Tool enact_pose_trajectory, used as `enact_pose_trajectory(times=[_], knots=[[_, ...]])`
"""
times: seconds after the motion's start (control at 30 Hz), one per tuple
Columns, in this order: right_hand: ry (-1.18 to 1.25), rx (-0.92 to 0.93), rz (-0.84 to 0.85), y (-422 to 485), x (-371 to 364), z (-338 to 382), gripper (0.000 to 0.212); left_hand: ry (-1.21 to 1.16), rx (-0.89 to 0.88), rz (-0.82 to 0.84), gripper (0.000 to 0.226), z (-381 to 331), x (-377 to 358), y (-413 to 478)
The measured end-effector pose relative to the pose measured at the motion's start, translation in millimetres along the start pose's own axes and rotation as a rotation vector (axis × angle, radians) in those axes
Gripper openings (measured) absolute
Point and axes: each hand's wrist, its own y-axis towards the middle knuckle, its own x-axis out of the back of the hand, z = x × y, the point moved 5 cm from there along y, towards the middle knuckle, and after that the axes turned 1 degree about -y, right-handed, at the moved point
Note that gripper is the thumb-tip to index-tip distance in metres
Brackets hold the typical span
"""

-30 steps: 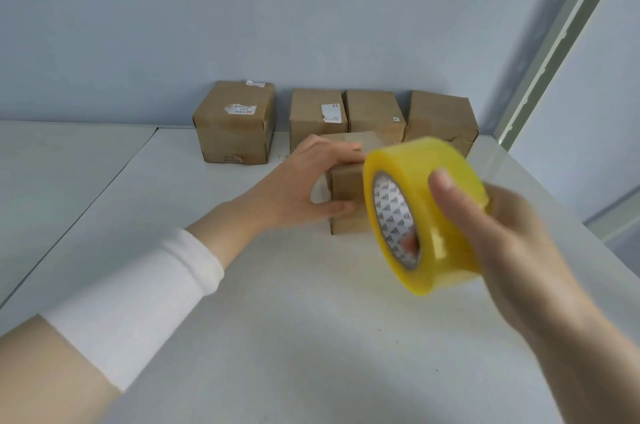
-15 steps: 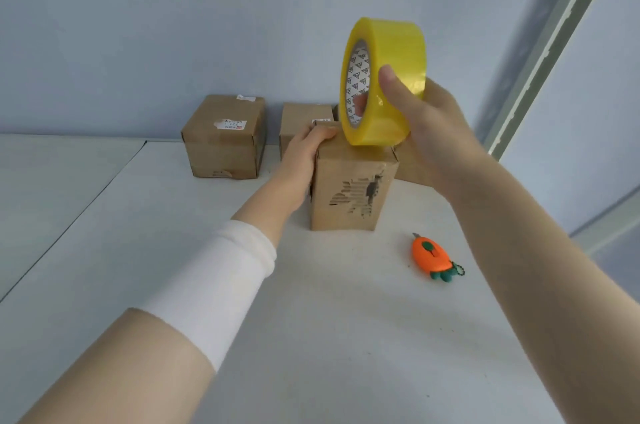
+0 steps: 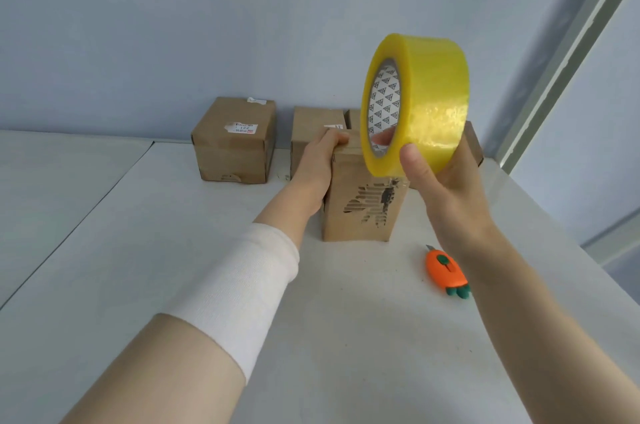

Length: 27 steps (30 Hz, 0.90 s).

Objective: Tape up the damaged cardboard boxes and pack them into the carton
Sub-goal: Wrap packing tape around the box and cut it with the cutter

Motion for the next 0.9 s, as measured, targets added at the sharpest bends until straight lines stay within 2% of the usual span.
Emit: enact_pose_trajectory(times=[0.13,0.27,0.33,0.4,0.47,0.53,0.63,0.7,0.8,0.9], knots=[[0.032,0.012,-0.048,-1.7,3.0,8.0,0.015,-0.001,0.009,-0.002,0.020,0.1,-1.7,-1.5],[-0.007,0.092,-0.058,-53.0,3.3,9.3,0.014,0.009,0.016,0.005,0.019,0.5,0.1,0.7],[0.012,0.035,-0.064,-79.4,2.8,-1.1,0.029,0.046,0.032,-0.008,0.020,2.5,1.4,1.6],[0.008,-0.052,-0.020,-87.8,-2.5,-12.9,0.057,0.068,0.044,0.014,0.020,2.9,0.6,0.7],[0.006,-0.104,-0.001,-85.0,-5.7,-18.2,0.068,0.093,0.040,0.056,0.022,1.5,-1.9,-0.3],[0.016,-0.123,-0.002,-81.3,-7.3,-19.5,0.067,0.131,-0.082,0.091,0.034,-0.4,0.0,-0.8],[0.028,-0.123,-0.017,-82.1,-4.5,-18.0,0.066,0.275,-0.428,0.197,0.064,-0.2,8.4,-11.5],[0.021,-0.112,-0.008,-82.0,-2.2,-14.3,0.064,0.421,-0.555,0.288,0.060,2.1,10.0,-20.5],[0.026,-0.104,-0.035,-70.4,5.2,0.0,0.043,0.469,-0.580,0.214,0.042,-5.8,9.5,-25.1],[0.077,-0.094,-0.043,-37.4,19.4,29.3,0.028,0.273,-0.479,0.059,0.029,-17.4,1.1,-33.0]])
